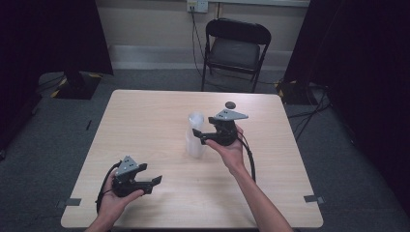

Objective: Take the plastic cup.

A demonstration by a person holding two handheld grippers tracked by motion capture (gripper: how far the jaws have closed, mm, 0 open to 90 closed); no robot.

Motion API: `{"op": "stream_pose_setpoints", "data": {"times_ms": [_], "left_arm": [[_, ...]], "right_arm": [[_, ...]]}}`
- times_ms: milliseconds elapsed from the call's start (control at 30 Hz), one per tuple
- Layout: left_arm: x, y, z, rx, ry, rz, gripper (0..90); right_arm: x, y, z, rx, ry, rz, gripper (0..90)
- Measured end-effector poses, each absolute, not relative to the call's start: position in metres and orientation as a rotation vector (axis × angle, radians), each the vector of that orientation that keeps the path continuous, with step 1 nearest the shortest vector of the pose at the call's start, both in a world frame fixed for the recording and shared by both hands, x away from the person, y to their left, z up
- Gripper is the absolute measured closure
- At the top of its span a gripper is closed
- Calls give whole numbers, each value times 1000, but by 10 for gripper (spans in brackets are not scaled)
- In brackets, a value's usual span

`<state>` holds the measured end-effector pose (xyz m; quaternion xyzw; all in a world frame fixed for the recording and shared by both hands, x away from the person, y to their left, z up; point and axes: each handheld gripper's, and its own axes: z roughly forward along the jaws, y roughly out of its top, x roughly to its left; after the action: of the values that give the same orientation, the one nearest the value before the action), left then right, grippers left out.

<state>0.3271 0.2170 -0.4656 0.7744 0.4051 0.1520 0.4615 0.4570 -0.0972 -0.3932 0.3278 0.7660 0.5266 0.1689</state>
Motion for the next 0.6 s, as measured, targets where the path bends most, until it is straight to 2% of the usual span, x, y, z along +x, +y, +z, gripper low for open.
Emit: {"op": "stream_pose_setpoints", "data": {"times_ms": [333,600], "left_arm": [[327,215,-466,1919,978,372,224],[327,215,-467,1921,985,371,224]], "right_arm": [[469,-78,-408,905,2218,1477,238],[477,-70,-418,913,2229,1468,235]]}}
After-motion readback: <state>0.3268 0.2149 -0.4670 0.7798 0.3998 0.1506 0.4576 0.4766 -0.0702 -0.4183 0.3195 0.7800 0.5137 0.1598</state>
